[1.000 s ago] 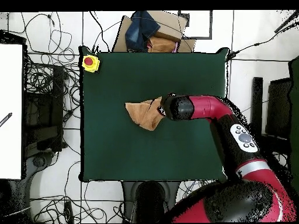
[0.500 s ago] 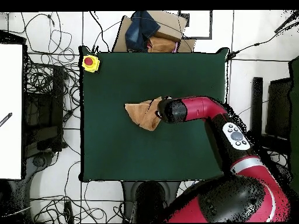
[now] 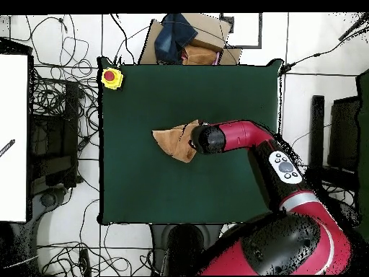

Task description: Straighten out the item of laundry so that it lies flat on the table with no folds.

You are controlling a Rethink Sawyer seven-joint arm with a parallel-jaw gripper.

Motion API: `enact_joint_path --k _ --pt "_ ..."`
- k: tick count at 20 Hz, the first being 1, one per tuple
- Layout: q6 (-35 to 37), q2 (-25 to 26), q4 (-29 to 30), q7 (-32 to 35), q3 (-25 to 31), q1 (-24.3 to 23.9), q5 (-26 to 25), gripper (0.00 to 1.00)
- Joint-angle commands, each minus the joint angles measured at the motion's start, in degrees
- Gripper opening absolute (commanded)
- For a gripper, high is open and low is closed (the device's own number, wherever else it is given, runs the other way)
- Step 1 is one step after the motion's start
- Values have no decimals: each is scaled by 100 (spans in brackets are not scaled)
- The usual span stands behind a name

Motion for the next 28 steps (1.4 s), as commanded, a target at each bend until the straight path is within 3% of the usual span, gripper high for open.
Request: enact_joint_path --k 1,17,28 --pt "-117 197 271 -992 161 40 -456 100" --pt "307 122 92 -918 214 109 -152 100" --pt "702 -288 195 -707 206 304 94 100"
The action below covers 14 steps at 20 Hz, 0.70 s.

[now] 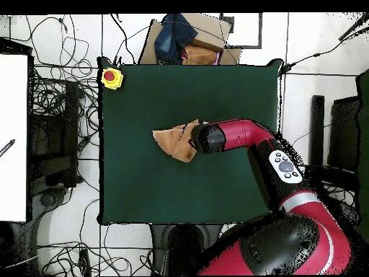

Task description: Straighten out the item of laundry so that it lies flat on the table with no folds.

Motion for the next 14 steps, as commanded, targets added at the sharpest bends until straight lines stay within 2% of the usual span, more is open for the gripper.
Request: enact_joint_path --k 1,14 --pt "723 -232 196 -701 209 274 113 100" --pt "841 -706 626 -598 190 268 278 100"
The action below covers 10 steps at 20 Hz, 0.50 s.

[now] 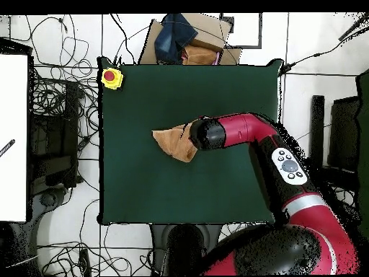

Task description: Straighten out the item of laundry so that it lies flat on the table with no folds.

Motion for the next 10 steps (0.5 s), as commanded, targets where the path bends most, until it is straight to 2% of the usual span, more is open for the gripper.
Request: enact_joint_path --k 1,10 --pt "671 -168 464 -602 190 155 135 100" --pt "451 207 201 -710 253 195 47 100"
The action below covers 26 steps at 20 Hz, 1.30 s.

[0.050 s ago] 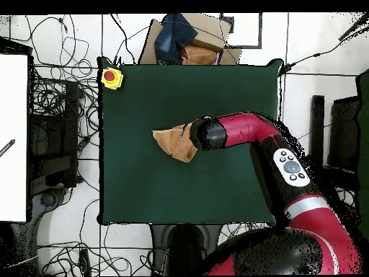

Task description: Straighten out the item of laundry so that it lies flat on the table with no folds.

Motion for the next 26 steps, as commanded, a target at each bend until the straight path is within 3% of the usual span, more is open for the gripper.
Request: enact_joint_path --k 1,11,14,26 --pt "429 354 66 -682 242 231 9 100" --pt "660 669 -604 -743 216 477 55 100" --pt "942 454 -727 -735 356 691 269 100" --pt "949 162 -566 -838 503 677 419 100"
